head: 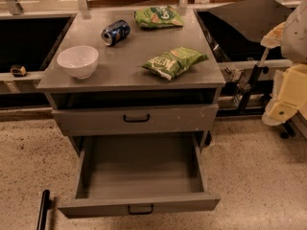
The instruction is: Place green jalapeno chip bag into middle drawer
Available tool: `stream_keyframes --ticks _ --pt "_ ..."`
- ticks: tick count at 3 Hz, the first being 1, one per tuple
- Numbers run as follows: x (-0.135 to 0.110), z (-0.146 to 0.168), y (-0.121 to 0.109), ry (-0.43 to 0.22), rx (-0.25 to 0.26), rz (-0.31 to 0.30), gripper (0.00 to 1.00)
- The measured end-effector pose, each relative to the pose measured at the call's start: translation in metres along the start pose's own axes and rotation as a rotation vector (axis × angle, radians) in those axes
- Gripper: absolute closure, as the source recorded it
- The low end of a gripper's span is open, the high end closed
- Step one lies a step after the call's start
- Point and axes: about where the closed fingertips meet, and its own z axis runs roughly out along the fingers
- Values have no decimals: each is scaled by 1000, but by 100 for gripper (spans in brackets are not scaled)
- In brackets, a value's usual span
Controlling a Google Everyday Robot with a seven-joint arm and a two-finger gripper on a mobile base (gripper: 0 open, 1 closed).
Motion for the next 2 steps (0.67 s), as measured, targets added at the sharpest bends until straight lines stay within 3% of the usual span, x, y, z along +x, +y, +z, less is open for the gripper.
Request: stream_keyframes --ticks 1,2 --pt "0 0 0 0 0 0 0" --pt "-17 15 -17 -15 -6 -40 0"
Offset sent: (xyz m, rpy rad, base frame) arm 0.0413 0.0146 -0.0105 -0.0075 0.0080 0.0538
